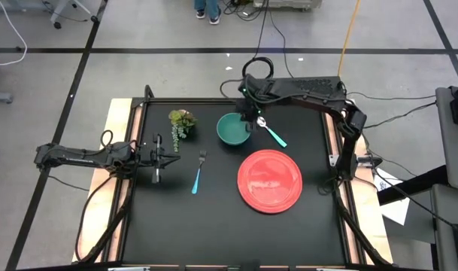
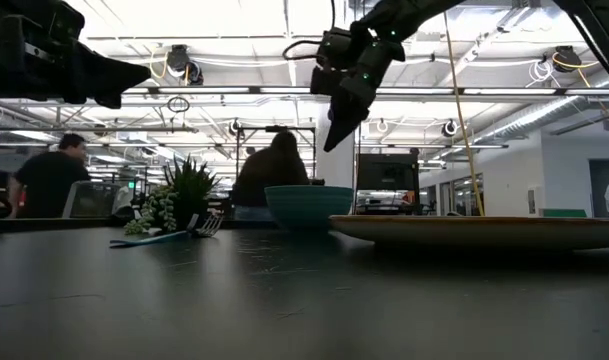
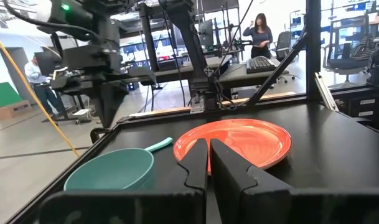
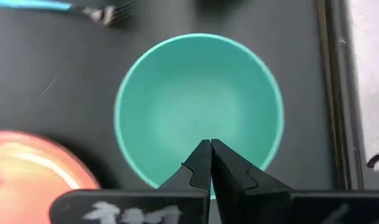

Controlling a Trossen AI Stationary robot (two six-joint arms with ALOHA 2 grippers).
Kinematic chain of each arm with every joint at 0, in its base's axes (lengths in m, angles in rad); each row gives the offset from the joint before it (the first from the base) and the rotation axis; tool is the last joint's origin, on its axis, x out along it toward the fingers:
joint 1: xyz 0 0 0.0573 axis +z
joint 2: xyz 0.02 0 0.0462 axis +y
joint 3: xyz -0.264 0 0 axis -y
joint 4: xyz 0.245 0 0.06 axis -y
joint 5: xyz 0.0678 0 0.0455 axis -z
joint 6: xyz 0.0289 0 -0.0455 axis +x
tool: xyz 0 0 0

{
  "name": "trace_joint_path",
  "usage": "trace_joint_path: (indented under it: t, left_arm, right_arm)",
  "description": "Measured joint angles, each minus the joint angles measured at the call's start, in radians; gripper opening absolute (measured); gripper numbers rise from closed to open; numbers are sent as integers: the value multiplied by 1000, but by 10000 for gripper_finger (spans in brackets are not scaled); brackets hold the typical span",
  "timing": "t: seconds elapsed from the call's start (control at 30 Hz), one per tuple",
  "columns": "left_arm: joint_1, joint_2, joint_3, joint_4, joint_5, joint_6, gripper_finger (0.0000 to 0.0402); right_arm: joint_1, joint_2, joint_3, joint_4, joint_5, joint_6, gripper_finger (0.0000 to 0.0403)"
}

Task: Set table place
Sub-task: Put the green bowl on the orange plate

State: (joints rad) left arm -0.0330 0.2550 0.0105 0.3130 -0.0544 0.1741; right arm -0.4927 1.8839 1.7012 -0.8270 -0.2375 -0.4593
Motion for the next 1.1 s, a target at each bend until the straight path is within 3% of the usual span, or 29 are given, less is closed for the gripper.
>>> trace_joint_path:
  t: [0.57, 0.73, 1.1]
  left_arm:
    - [0, 0, 0, -3, 0, 4, 24]
    - [0, 0, 0, -4, 0, 1, 24]
    - [0, 0, 0, -27, 0, -5, 24]
  right_arm:
    - [114, 14, -2, 48, 0, -288, 0]
    - [118, 26, -3, 26, 1, -290, 5]
    - [117, 24, -52, 10, 0, -275, 113]
